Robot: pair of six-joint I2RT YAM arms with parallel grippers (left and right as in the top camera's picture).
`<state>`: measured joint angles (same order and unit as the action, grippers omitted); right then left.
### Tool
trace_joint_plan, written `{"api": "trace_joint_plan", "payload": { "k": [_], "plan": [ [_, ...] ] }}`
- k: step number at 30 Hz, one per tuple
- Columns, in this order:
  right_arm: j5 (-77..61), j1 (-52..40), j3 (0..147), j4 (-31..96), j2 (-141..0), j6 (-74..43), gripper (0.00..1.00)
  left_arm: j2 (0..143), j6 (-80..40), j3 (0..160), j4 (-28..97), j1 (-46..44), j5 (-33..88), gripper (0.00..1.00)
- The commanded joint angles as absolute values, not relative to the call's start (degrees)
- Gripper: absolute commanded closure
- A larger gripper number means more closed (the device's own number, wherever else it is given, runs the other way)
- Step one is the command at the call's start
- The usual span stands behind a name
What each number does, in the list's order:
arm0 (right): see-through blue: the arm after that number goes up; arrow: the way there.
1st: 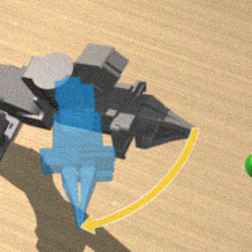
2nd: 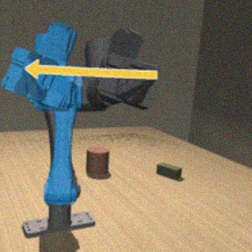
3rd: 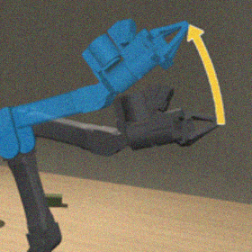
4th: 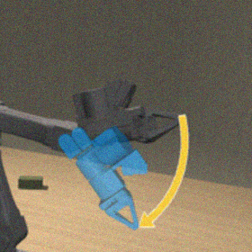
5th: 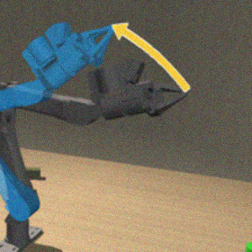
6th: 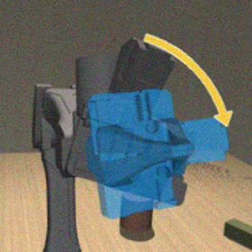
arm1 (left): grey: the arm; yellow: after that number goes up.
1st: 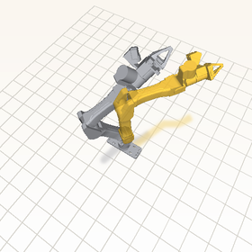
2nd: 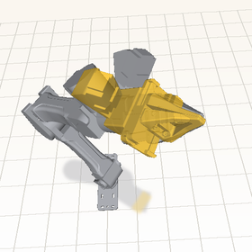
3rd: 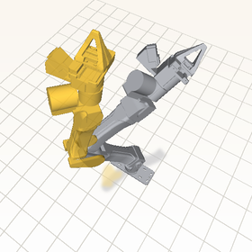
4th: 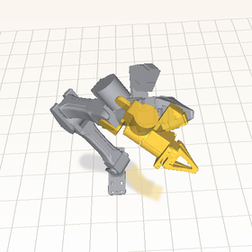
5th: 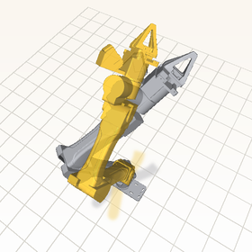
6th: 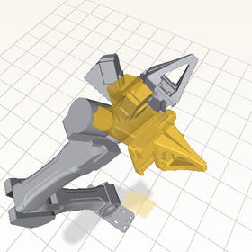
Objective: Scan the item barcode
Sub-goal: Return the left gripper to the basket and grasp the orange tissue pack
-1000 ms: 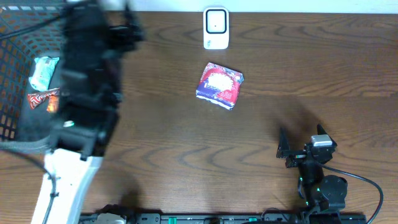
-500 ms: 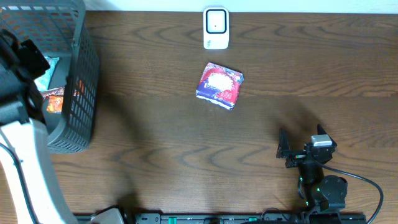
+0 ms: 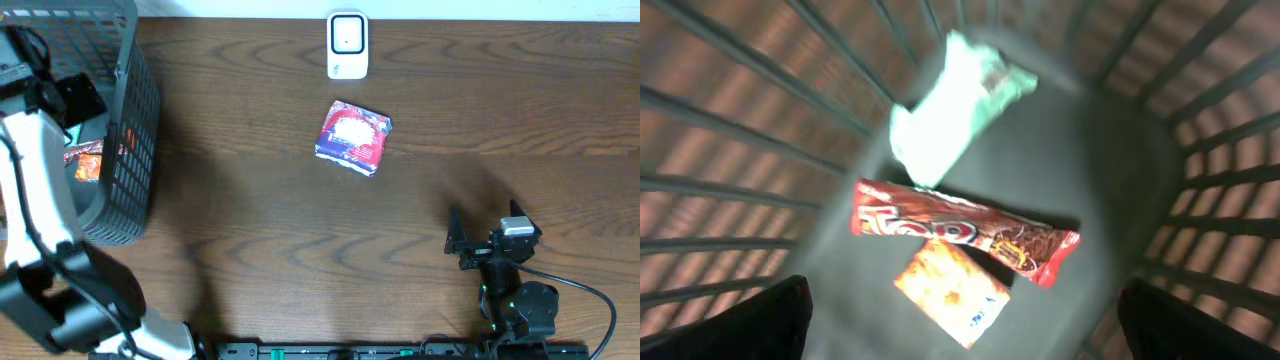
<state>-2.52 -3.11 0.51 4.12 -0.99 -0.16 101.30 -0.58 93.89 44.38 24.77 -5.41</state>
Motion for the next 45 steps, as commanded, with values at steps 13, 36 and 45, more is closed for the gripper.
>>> {"api": "trace_joint_plan", "payload": {
  "k": [13,36,45],
  "plan": [
    [-2.02,-2.66,0.34,4.25,-0.71,0.47,0.01,112.01,-10.50,94.24,44.31,26.00,-13.17,0.02],
    [-2.02,-2.66,0.34,4.25,-0.75,0.47,0.01,121.60,-30.74,89.06,46.04,26.83,-2.61,0.02],
    [-2.02,-2.66,0.34,4.25,-0.75,0.47,0.01,120.68,-26.20,89.32,46.48,26.96,-2.55,0.89]
  ]
}}
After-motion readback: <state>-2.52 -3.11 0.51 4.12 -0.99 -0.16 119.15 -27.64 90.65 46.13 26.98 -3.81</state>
